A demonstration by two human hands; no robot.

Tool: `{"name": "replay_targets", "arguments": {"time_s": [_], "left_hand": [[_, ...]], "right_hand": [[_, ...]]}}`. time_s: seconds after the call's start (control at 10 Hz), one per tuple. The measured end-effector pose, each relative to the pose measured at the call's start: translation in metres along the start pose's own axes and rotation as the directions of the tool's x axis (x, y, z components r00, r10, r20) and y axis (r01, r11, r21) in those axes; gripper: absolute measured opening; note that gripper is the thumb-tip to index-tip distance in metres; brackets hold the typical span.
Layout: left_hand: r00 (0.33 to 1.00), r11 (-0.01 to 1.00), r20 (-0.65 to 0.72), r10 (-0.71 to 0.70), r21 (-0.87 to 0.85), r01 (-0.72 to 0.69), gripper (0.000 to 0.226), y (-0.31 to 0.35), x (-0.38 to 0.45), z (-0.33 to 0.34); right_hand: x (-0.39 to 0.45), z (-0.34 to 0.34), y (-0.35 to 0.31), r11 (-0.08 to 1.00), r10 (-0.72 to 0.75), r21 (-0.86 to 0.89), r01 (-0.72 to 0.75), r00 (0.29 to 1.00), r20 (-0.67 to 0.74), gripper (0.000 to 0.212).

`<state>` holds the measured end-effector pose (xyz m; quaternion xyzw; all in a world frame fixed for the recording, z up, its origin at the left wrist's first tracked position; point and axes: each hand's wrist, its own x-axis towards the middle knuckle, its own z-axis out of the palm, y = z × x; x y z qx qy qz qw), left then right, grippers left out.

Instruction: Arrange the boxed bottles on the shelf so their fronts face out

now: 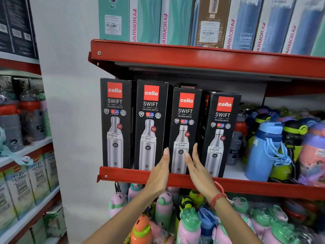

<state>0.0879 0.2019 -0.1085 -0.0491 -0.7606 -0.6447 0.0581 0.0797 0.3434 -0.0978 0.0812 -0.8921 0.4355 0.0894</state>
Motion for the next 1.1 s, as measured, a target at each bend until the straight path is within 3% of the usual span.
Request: {"name": "replay_targets", "arguments": {"time_s": [0.1,0.2,0.3,0.4,0.5,0.9,1.0,1.1], "left_hand": [[0.987,0.976,-0.102,0.127,0.19,-0.106,0.075,-0.001,-0.006,0.012],[0.866,0.872,-0.246,0.436,0.352,-0.34,0.052,0.006,-0.013,0.033],[0.887,0.876,-0.101,0.451,0.243,-0.418,0.043,0.015,-0.01,0.059],[0.958,0.947,0.104,0.269,0.152,-0.282,0.067,0.017,-0.004,0.083],[0.967,0.972,0.167,0.194,0.099,-0.212,0.069,0.019,-0.001,0.096],[0.973,0.958,0.174,0.155,0.213,-0.19,0.062,0.033,-0.002,0.087],[0.971,0.967,0.187,0.147,0.181,-0.181,0.071,0.03,-0.005,0.084],[0.965,0.957,0.13,0.227,0.156,-0.246,0.071,0.043,-0.01,0.076]], "right_hand": [[0.0,-0.002,0.007,0.992,-0.009,0.125,0.023,0.994,-0.107,0.061],[-0.001,-0.01,0.02,0.975,-0.07,0.144,0.169,0.85,-0.522,0.048],[0.007,-0.03,0.038,0.956,-0.037,0.186,0.226,0.723,-0.69,0.039],[0.013,-0.047,0.054,0.941,-0.024,0.287,0.181,0.879,-0.477,0.06],[0.012,-0.051,0.06,0.923,-0.078,0.347,0.165,0.965,-0.251,0.06],[0.011,-0.053,0.061,0.955,-0.082,0.269,0.125,0.983,-0.165,0.07],[0.01,-0.055,0.057,0.958,-0.066,0.269,0.103,0.988,-0.142,0.07],[0.011,-0.061,0.036,0.961,-0.167,0.154,0.231,0.923,-0.347,0.067]]}}
